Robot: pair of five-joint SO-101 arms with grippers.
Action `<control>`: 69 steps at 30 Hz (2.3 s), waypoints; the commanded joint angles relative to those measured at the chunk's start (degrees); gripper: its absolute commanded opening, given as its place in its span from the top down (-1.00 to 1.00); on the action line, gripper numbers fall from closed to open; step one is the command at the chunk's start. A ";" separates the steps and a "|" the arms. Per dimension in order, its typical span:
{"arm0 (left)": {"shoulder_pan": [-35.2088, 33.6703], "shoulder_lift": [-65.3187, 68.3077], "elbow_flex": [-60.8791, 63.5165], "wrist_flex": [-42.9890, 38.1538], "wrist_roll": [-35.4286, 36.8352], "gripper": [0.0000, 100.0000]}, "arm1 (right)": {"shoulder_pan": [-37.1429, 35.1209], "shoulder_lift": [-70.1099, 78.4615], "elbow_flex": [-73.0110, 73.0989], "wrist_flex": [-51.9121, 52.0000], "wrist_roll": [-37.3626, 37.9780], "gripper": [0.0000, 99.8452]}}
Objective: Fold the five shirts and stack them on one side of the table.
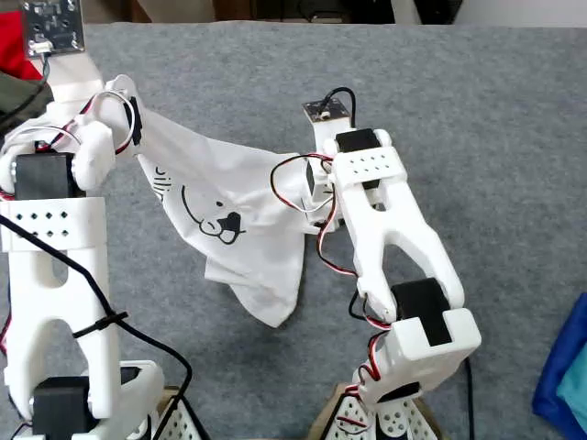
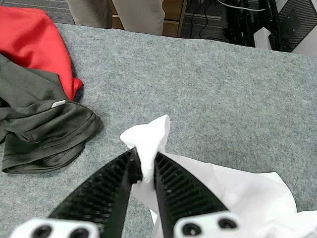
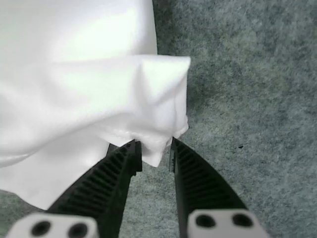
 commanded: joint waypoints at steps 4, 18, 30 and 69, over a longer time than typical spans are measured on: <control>-0.44 -0.75 -0.26 0.00 -0.18 0.96 | 0.48 -0.04 0.04 -0.53 -0.62 0.86; -0.53 -0.75 -0.26 0.09 -0.18 0.96 | 0.66 2.95 -0.31 -0.35 -0.35 0.96; -0.53 -0.75 -0.70 1.85 -0.18 0.96 | 4.97 2.86 -13.67 10.46 1.14 0.99; -0.53 -37.58 -13.89 13.45 -10.46 0.96 | 18.86 -35.56 -76.62 23.03 4.40 0.99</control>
